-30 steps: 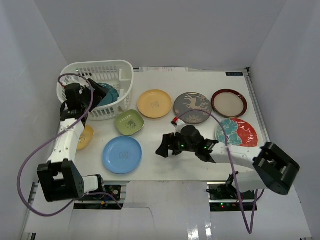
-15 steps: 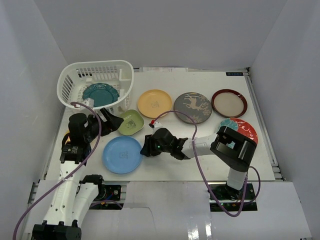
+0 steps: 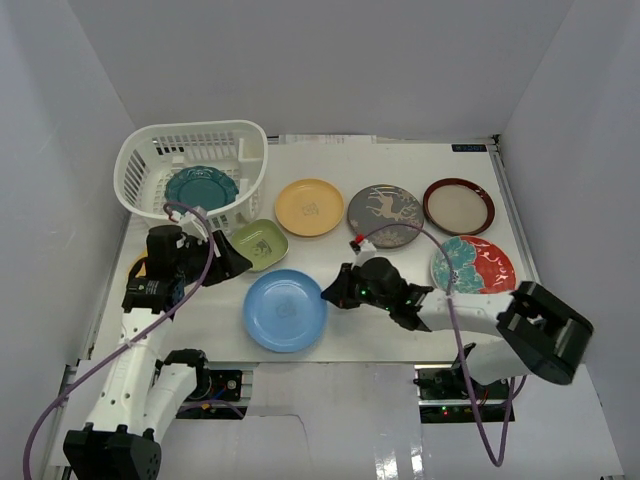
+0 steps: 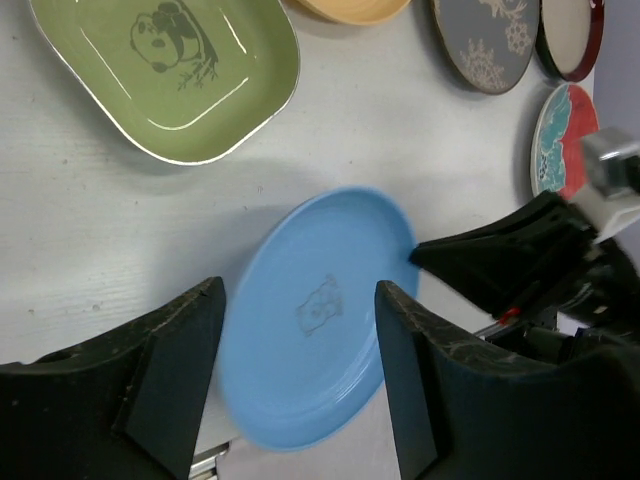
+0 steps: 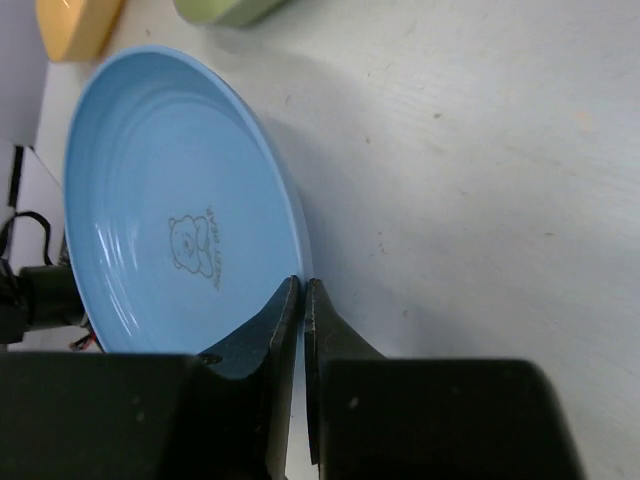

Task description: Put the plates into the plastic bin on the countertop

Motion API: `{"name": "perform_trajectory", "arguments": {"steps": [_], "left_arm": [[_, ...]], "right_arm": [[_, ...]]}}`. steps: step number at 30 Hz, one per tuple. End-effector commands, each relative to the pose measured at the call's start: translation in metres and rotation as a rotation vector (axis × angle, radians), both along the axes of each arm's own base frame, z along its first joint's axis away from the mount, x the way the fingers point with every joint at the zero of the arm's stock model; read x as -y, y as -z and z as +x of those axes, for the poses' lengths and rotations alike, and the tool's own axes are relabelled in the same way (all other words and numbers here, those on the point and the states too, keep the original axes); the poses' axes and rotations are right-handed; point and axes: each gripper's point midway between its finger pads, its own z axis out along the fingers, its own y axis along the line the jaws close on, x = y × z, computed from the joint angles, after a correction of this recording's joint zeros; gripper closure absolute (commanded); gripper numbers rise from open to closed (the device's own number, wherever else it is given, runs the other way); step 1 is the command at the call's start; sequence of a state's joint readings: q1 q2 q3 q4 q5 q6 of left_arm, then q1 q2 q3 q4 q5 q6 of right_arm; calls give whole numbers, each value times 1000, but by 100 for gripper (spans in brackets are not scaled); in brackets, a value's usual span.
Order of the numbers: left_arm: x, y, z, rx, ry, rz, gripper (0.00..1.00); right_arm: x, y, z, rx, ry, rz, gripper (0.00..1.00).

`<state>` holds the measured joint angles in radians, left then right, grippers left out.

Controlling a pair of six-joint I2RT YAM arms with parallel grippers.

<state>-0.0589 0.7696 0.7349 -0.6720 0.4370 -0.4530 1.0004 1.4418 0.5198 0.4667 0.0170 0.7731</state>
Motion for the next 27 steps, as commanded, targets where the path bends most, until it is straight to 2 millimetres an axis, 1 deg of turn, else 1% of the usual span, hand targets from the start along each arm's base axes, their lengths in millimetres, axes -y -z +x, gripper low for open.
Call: {"name": "perform_trajectory", "arguments": {"steps": [1,2,3,4,6,7,9,10,11,12,13,15,16,17,18,19,20,21,22,23,24,25,26,27], "left_arm": [[7,4,-8,-31,74,6,28],[16,9,-15,-58,124,-29,26],[20,12,-18,-75,153,-48,24],[25,19,-19,-106,177,-63,23],[37,28,-28,-143,242,-90,21],[43,28,-28,-146,260,-112,21],[61,25,-36,-149,341,-159,21],[67,24,-36,-148,356,-171,25],[76,22,-36,-136,383,-176,31],[78,23,-35,-137,384,-166,39],[76,26,-29,-131,359,-130,63],[78,33,-25,-150,355,-102,87],[77,30,-20,-144,340,-96,98],[75,25,-13,-113,309,-84,100],[73,19,-8,-89,290,-80,100],[73,3,4,-34,267,-74,100],[74,-7,10,-9,256,-76,100],[74,-17,17,14,240,-82,100],[75,-43,30,78,222,-92,100],[77,-57,37,107,217,-107,100],[79,-67,46,112,205,-130,100],[80,-83,55,153,199,-146,100],[75,-111,69,219,166,-150,100],[70,-116,84,229,127,-135,100]], "right_arm": [[21,-42,17,91,60,118,92],[31,-39,16,96,65,104,92],[37,-41,18,104,78,104,92],[47,-49,22,118,103,115,92],[51,-60,19,136,77,146,92],[54,-61,21,136,83,140,92],[52,-71,23,156,71,151,92],[50,-74,22,158,62,157,92],[48,-77,22,158,53,164,92],[47,-80,21,162,48,169,92],[47,-83,22,168,48,177,92],[48,-89,22,179,48,191,92],[51,-90,23,182,54,193,89],[55,-88,22,178,57,181,82],[59,-93,22,191,64,183,52],[63,-94,24,208,72,169,38],[67,-94,24,214,76,160,28],[73,-97,22,226,83,145,21],[78,-97,23,242,83,126,18],[82,-98,21,250,88,116,17],[91,-99,19,256,104,94,16],[95,-99,18,262,114,84,16],[101,-98,18,273,129,72,16],[108,-104,17,295,154,80,16]]}}
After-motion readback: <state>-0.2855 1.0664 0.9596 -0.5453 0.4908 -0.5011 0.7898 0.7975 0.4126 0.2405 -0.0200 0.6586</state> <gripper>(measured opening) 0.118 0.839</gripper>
